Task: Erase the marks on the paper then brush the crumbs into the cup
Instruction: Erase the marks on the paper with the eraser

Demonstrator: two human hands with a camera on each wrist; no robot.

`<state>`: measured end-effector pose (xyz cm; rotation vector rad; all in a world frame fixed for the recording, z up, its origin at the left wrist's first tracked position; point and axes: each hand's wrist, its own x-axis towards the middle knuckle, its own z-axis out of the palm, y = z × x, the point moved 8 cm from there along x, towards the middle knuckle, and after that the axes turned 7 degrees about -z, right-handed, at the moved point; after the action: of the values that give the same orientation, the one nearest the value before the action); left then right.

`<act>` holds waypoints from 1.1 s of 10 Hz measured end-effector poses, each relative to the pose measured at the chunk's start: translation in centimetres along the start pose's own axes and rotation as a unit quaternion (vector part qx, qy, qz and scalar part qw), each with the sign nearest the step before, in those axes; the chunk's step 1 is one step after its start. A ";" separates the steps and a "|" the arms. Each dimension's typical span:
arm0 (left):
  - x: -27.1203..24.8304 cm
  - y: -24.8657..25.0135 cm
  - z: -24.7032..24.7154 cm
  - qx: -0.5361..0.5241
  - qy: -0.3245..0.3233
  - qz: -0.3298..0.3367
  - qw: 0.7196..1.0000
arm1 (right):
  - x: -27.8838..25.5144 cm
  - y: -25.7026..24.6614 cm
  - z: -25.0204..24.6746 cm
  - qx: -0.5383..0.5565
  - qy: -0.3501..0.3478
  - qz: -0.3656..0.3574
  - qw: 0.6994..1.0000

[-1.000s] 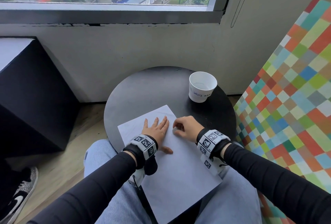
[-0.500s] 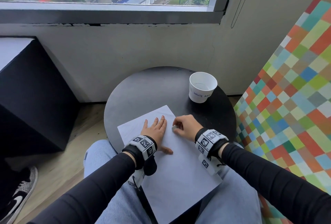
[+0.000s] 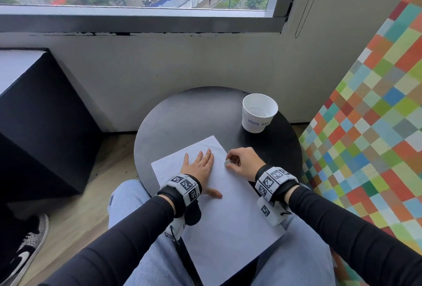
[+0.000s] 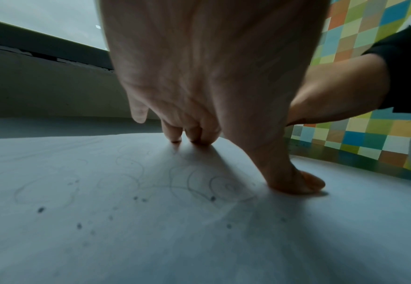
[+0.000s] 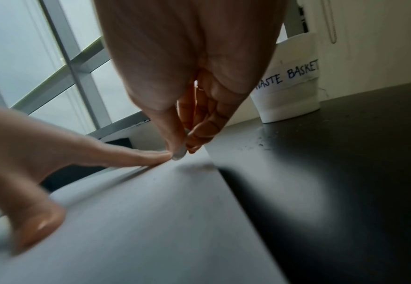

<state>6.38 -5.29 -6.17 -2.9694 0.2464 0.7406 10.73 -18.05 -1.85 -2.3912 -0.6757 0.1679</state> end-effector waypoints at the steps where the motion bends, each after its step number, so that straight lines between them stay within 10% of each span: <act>1: 0.0 0.1 0.0 0.002 -0.002 -0.001 1.000 | -0.3 0.3 0.3 -0.004 -0.045 -0.001 0.999; 11: -0.1 -0.6 0.7 -0.067 -0.007 -0.017 0.998 | 0.8 -1.4 1.6 -0.011 -0.021 -0.020 1.000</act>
<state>6.06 -4.59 -6.69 -3.0838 0.1509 0.8059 10.36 -15.82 -2.15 -2.3989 -0.7467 0.1956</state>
